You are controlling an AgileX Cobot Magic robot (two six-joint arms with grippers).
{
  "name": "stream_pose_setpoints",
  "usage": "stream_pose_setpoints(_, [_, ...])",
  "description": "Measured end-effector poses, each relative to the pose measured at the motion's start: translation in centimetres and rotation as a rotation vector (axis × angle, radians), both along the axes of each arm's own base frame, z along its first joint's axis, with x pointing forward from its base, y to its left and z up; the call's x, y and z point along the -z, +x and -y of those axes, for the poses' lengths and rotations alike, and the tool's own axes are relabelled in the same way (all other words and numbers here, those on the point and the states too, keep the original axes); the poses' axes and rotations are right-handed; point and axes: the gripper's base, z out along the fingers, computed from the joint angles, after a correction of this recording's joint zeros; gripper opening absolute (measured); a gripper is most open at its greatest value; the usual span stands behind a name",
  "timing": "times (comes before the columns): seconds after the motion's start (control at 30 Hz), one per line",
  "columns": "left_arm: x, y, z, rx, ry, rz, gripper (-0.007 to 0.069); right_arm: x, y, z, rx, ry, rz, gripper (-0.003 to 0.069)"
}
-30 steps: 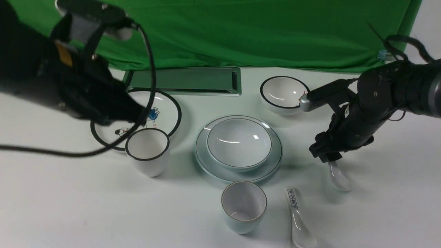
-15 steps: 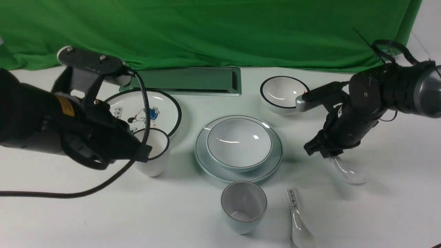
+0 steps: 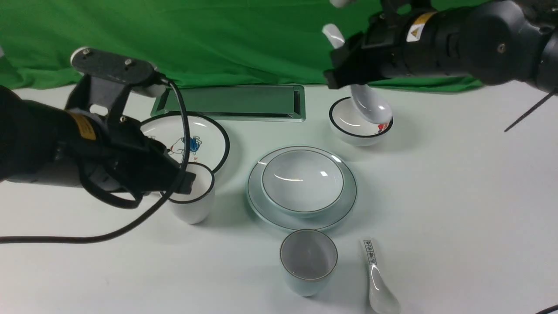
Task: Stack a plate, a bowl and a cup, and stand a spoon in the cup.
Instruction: Use the left arm to grab a blue teacup
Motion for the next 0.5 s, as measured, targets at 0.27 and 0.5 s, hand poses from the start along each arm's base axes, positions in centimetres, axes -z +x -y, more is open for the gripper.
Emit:
stream_pose_setpoints(0.27, [0.0, 0.1, 0.0, 0.007, 0.005, 0.011, -0.0032, 4.4, -1.8, -4.4, -0.122, -0.01, 0.087, 0.0163])
stream_pose_setpoints(0.5, [-0.1, 0.1, 0.0, 0.01, 0.006, 0.019, -0.0032, 8.9, -1.2, -4.8, -0.11, -0.041, 0.008, 0.0163])
